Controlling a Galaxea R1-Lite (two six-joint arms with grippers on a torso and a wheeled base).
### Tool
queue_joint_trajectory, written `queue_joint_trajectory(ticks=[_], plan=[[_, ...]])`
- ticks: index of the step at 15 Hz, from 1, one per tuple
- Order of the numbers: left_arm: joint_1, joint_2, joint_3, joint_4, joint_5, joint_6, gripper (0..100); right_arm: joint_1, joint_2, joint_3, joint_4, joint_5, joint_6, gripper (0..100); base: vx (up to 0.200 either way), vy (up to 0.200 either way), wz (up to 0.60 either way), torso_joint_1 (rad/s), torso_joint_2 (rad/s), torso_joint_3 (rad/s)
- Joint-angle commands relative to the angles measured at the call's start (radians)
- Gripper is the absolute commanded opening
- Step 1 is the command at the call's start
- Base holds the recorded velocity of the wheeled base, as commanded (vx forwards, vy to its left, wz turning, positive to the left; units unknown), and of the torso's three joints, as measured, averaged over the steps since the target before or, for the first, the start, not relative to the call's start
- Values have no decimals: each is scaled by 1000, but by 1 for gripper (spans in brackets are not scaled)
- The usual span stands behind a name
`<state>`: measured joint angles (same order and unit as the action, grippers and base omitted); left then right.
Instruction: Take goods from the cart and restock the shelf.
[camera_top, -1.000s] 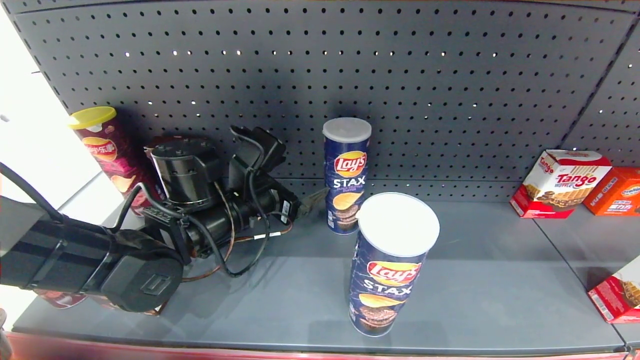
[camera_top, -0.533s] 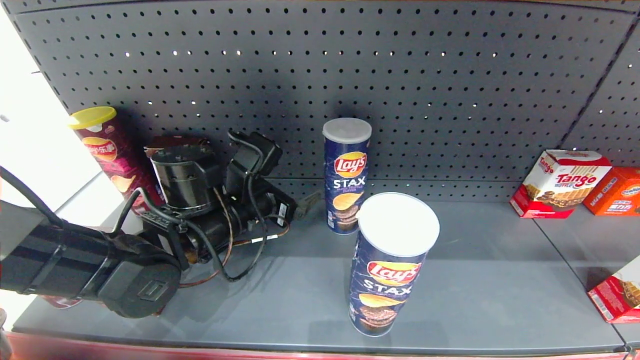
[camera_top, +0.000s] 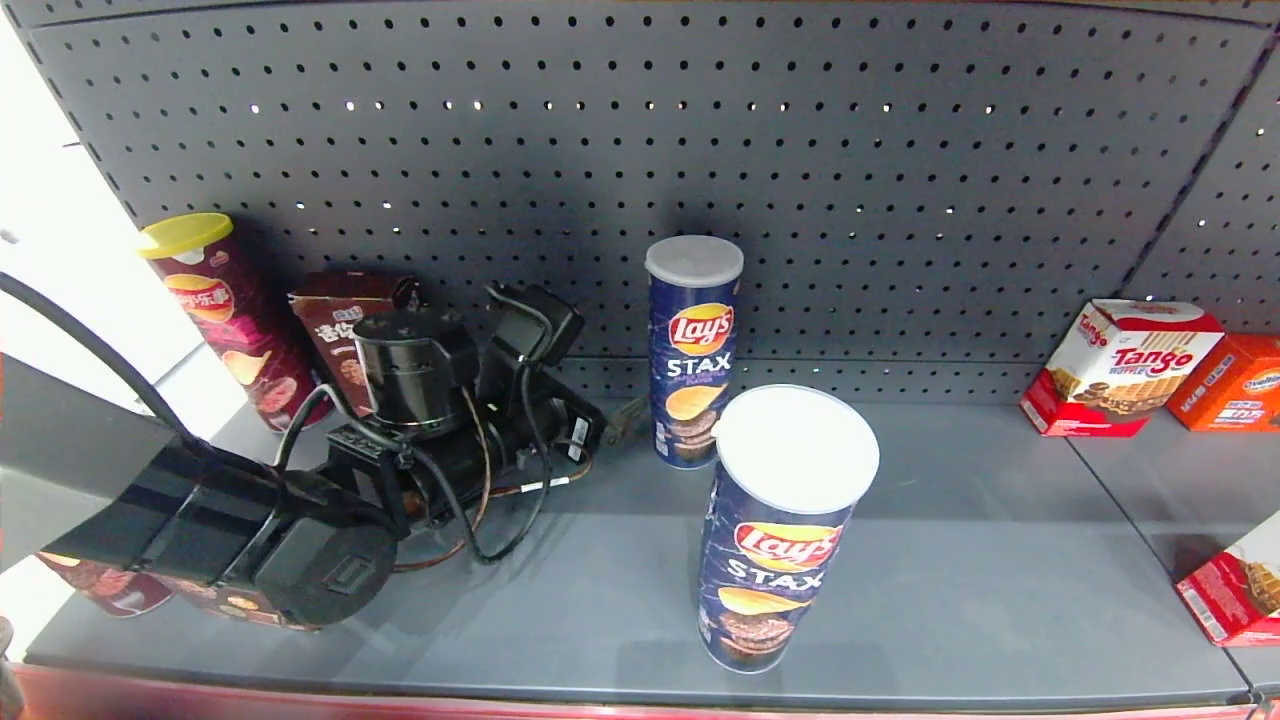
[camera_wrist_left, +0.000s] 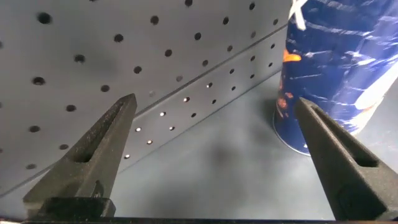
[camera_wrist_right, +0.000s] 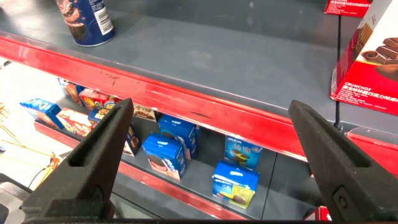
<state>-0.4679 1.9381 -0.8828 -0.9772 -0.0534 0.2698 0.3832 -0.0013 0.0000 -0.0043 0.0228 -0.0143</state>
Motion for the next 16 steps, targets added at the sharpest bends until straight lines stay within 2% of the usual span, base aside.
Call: queue_joint_trajectory(ticks=[1,12,16], plan=[[0,21,-8,0,0,0,100,0,1,0,-2,0,0,100,0,0,0,0,0,0],[-25,38,-27,-11,7,2,100,0,1,0,0,0,-1,100,0,0,0,0,0,0],[-32,-116,7,-1,10,-3,100,0,1,0,-2,0,-1,100,0,0,0,0,0,0]])
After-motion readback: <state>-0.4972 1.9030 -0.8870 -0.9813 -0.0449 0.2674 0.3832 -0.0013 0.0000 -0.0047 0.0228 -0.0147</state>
